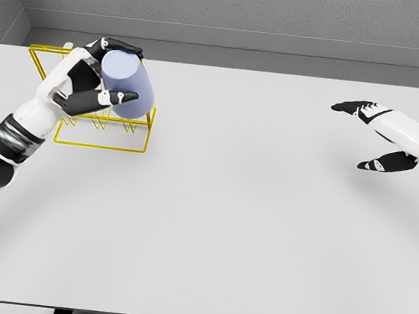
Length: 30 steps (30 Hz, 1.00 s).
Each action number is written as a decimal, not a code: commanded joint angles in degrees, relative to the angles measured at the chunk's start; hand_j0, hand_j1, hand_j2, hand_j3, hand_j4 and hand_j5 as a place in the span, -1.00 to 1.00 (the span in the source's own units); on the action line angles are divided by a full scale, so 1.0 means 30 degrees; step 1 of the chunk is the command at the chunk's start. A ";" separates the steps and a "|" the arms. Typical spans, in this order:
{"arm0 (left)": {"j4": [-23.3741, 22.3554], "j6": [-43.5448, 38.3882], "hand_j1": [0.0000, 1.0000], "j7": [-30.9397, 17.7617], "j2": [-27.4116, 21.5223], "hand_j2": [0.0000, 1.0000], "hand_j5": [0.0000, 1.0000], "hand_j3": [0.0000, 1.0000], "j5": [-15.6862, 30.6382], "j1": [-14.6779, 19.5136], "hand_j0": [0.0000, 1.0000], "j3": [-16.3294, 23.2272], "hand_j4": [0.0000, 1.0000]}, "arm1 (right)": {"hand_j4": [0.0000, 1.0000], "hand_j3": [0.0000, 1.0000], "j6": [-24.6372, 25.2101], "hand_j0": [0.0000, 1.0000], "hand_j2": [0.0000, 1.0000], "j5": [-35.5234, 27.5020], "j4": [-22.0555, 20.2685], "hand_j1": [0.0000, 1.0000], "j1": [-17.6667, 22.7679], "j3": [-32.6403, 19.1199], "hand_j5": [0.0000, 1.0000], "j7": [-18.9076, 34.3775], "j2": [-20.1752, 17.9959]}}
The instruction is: Place the cup on the cup holder with both arms
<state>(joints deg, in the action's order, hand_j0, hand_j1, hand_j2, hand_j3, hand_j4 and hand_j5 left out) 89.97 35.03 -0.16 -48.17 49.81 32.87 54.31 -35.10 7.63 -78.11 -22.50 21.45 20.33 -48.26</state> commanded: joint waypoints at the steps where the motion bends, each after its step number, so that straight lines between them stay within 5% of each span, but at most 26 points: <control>1: 0.0040 -0.0010 0.15 0.0023 -0.0056 0.15 0.15 0.15 0.0037 0.0000 0.15 -0.0028 0.15 | 1.00 1.00 0.0035 1.00 1.00 -0.0142 -0.0009 1.00 0.0000 -0.0002 1.00 -0.0010 -0.0027; 30: -0.1073 -0.0010 0.19 0.0023 -0.0026 0.19 0.19 0.19 0.0330 -0.0117 0.19 -0.0087 0.19 | 1.00 1.00 0.0035 1.00 1.00 -0.0143 -0.0038 1.00 0.0029 -0.0031 1.00 -0.0010 -0.0027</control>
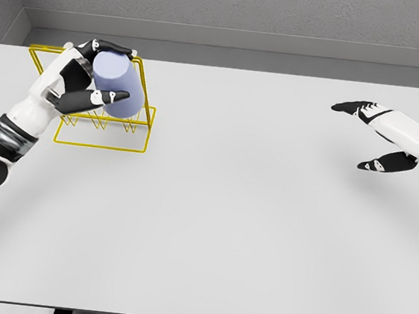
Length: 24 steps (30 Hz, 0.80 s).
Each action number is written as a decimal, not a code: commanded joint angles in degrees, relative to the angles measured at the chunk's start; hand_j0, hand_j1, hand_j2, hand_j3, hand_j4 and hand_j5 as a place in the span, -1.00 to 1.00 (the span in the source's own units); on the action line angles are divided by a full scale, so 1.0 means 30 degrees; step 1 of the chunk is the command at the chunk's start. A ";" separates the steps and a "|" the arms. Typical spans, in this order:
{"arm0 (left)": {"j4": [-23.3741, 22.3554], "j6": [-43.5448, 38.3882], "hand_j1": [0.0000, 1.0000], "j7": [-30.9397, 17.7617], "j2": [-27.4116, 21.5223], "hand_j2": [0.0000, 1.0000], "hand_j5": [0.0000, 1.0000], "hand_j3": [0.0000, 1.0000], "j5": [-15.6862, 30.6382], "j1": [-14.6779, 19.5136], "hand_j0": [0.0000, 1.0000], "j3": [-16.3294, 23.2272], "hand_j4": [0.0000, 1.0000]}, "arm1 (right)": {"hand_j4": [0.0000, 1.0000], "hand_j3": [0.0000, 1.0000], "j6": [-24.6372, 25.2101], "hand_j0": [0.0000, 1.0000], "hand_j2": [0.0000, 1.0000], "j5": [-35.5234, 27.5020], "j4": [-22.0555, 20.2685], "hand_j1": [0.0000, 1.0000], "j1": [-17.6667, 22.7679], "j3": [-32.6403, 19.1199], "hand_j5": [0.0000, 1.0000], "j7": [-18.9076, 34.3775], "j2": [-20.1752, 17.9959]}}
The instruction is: Place the cup on the cup holder with both arms
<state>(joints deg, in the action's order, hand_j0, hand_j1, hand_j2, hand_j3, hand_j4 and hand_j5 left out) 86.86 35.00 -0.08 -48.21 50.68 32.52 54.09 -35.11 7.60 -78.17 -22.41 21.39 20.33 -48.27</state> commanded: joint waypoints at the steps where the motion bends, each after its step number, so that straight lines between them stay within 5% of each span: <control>1: -0.0065 0.0001 0.19 -0.0002 -0.0013 0.19 0.19 0.19 0.0042 0.0000 0.19 -0.0013 0.19 | 1.00 1.00 0.0035 1.00 1.00 -0.0130 -0.0018 1.00 0.0000 -0.0010 1.00 -0.0010 -0.0024; 13: -0.0593 0.0001 0.31 -0.0002 0.0192 0.31 0.31 0.31 0.0012 0.0059 0.31 0.0045 0.31 | 1.00 1.00 0.0035 1.00 1.00 -0.0159 -0.0018 1.00 0.0000 -0.0010 1.00 -0.0010 -0.0053; 14: -0.0593 0.0001 0.35 -0.0031 0.0192 0.35 0.35 0.35 -0.0046 0.0059 0.35 0.0045 0.35 | 1.00 1.00 0.0035 1.00 1.00 -0.0159 -0.0018 1.00 0.0000 -0.0010 1.00 -0.0010 -0.0053; 16: -0.0593 0.0001 0.91 -0.0032 0.0192 0.91 0.91 0.91 -0.0251 0.0059 0.91 0.0133 0.91 | 1.00 1.00 0.0035 1.00 1.00 -0.0159 0.0011 1.00 0.0000 -0.0010 1.00 -0.0010 -0.0053; 17: -0.0593 0.0001 1.00 -0.0032 0.0192 1.00 1.00 1.00 -0.0280 0.0059 1.00 0.0104 1.00 | 1.00 1.00 0.0035 1.00 1.00 -0.0130 0.0011 1.00 0.0000 -0.0010 1.00 -0.0010 -0.0053; 24: -0.0768 0.0001 1.00 -0.0032 0.0163 1.00 1.00 1.00 -0.0398 0.0175 1.00 0.0016 1.00 | 1.00 1.00 0.0035 1.00 1.00 -0.0130 -0.0018 1.00 0.0000 -0.0010 1.00 -0.0010 -0.0053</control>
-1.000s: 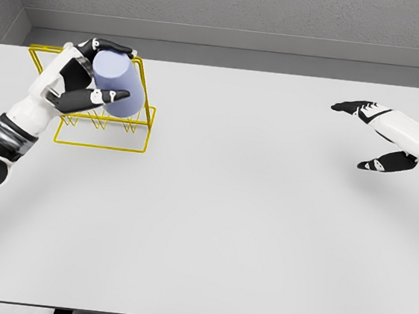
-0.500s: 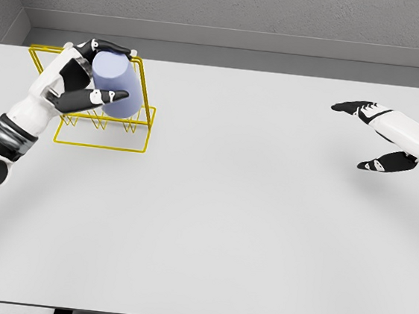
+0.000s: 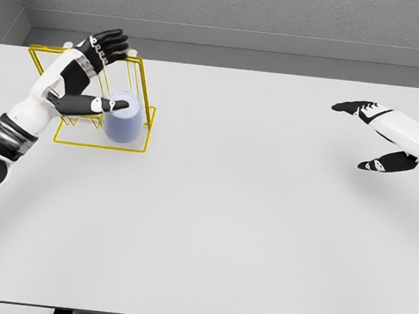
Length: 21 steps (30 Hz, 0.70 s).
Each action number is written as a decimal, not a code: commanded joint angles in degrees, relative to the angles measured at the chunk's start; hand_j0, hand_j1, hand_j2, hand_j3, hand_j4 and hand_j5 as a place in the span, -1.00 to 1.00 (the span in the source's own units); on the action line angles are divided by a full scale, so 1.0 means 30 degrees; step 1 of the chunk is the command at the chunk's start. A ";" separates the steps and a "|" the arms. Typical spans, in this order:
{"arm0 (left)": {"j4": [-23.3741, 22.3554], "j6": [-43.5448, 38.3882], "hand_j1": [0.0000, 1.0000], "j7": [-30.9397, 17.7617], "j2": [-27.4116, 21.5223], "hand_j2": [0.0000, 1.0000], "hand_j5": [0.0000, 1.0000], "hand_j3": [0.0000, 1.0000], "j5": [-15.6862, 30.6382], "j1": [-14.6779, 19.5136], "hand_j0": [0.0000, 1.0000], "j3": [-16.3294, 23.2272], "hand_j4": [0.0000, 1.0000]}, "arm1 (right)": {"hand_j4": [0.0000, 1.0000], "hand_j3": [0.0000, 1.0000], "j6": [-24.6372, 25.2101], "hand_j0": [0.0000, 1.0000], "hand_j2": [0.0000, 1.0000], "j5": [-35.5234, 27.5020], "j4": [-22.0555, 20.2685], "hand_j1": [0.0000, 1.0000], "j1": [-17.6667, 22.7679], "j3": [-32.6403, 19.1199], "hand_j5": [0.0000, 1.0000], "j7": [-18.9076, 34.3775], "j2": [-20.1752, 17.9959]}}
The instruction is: Place the cup on the cup holder with both arms
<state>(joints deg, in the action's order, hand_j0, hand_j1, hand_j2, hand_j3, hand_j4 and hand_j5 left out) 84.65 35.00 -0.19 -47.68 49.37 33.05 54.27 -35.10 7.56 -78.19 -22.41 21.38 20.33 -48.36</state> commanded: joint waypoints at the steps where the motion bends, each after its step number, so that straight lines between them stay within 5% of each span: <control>1: -0.0031 0.0000 1.00 0.0003 -0.0015 1.00 1.00 1.00 0.0039 0.0029 1.00 -0.0073 1.00 | 1.00 1.00 0.0035 1.00 1.00 -0.0146 -0.0011 1.00 0.0000 -0.0008 1.00 -0.0010 -0.0024; 21: -0.0119 0.0000 1.00 -0.0056 -0.2358 1.00 1.00 1.00 -0.0166 -0.0263 1.00 -0.1069 1.00 | 1.00 1.00 0.0035 1.00 1.00 -0.0146 0.0018 1.00 0.0029 -0.0008 1.00 -0.0010 -0.0053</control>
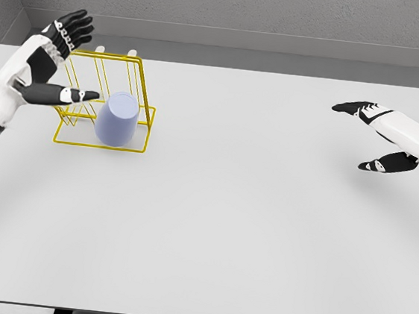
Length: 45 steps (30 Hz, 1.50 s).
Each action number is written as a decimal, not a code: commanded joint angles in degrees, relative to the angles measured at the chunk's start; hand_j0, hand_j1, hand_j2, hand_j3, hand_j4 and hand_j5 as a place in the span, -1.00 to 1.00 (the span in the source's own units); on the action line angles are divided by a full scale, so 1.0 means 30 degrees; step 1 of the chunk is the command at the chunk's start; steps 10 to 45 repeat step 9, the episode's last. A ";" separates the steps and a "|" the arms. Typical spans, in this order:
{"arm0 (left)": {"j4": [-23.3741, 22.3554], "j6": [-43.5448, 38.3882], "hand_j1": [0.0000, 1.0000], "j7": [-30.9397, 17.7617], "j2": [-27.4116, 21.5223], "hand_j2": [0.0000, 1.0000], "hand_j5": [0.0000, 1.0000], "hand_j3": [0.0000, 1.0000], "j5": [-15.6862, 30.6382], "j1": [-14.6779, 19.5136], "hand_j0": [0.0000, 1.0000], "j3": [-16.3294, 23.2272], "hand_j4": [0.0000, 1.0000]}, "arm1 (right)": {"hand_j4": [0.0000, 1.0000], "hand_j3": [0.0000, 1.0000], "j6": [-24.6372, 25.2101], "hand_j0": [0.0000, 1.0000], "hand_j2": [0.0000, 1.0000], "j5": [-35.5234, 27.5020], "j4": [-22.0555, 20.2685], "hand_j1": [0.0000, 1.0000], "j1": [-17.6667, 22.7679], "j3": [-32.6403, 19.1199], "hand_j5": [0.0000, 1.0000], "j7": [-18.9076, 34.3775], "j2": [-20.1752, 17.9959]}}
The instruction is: Place the cup on the cup holder with both arms
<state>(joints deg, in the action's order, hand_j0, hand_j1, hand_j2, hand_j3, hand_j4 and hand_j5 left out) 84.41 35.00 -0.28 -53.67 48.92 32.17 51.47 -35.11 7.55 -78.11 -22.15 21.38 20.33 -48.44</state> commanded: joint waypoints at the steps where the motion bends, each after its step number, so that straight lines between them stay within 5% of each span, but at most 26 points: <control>1: -0.0100 0.0000 1.00 -0.0022 -0.0714 1.00 1.00 1.00 -0.0047 0.0001 1.00 -0.0137 1.00 | 1.00 1.00 0.0035 1.00 1.00 -0.0115 0.0021 1.00 0.0029 -0.0008 1.00 -0.0010 -0.0053; 8: -0.1037 0.0000 1.00 -0.0022 -0.2385 1.00 1.00 1.00 -0.0106 -0.0116 1.00 -0.0606 1.00 | 1.00 1.00 0.0035 1.00 1.00 -0.0115 -0.0741 1.00 0.1260 -0.1620 1.00 -0.0010 -0.0024; 45: -0.1037 0.0000 1.00 -0.0022 -0.2414 1.00 1.00 1.00 -0.0106 -0.0233 1.00 -0.0635 1.00 | 1.00 1.00 0.0035 1.00 1.00 -0.0115 -0.0741 1.00 0.1260 -0.1620 1.00 -0.0010 -0.0024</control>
